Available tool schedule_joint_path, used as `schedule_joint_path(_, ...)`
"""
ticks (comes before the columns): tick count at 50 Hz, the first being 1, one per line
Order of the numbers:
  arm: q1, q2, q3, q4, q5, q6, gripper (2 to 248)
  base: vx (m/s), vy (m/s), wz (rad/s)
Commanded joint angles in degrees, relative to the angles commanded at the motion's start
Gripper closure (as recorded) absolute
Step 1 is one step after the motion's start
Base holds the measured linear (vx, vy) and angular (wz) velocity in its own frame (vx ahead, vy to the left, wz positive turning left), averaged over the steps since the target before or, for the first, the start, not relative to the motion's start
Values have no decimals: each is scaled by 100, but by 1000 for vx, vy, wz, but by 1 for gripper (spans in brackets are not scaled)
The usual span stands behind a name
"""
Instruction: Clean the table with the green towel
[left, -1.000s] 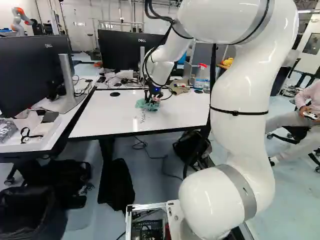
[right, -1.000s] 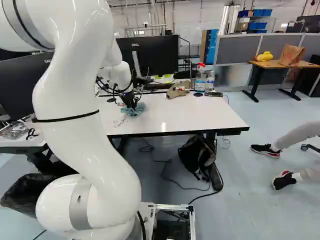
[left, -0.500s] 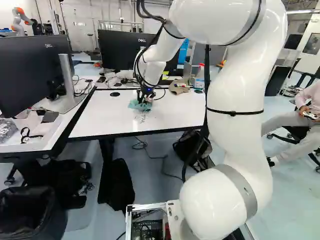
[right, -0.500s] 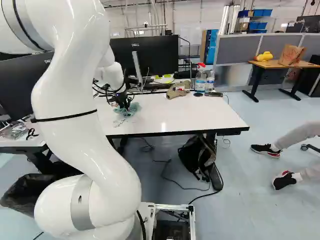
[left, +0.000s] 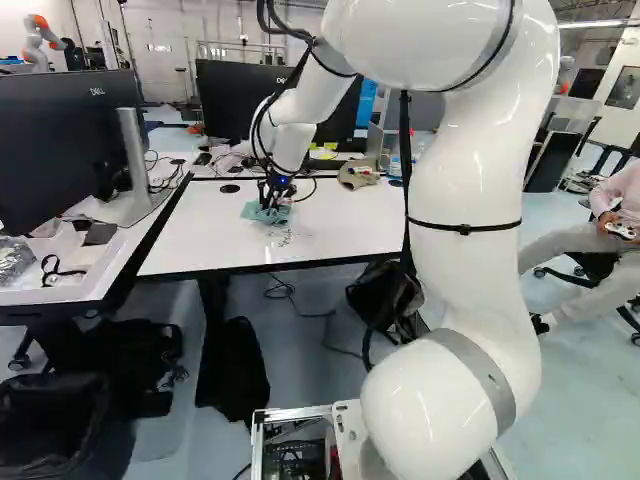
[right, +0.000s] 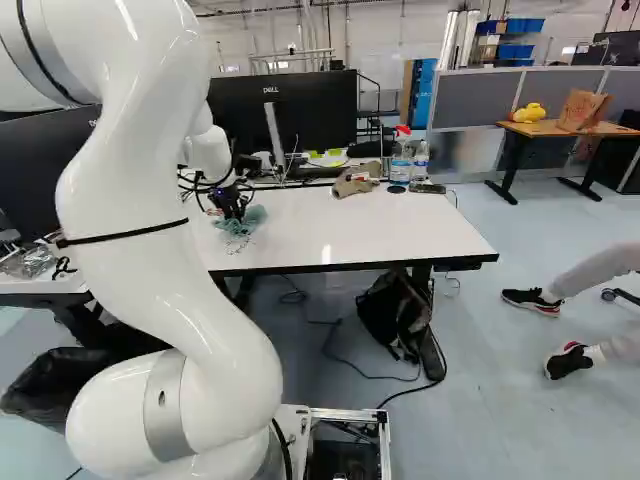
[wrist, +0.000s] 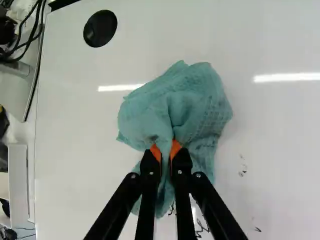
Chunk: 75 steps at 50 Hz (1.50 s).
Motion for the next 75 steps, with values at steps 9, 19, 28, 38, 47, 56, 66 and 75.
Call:
schedule_joint_path(9, 87, 160, 203, 0, 0, 0, 209, 0, 0, 0)
schedule_joint_path(19, 130, 392, 493, 0, 0, 0, 209, 0, 0, 0)
schedule_joint_path(28, 112, 622, 773, 0, 0, 0, 209, 0, 0, 0)
schedule_joint_path(38, 60, 884, 1087, 0, 0, 0, 209, 0, 0, 0)
schedule_joint_path(47, 3, 1129, 1373, 0, 0, 0, 209, 0, 0, 0)
schedule_joint_path(56, -64, 1374, 1651, 0, 0, 0, 209, 0, 0, 0)
schedule_joint_path(66, -199, 1601, 1903, 0, 0, 0, 209, 0, 0, 0)
schedule_joint_path(75, -387, 1706, 2017, 0, 0, 0, 209, 0, 0, 0)
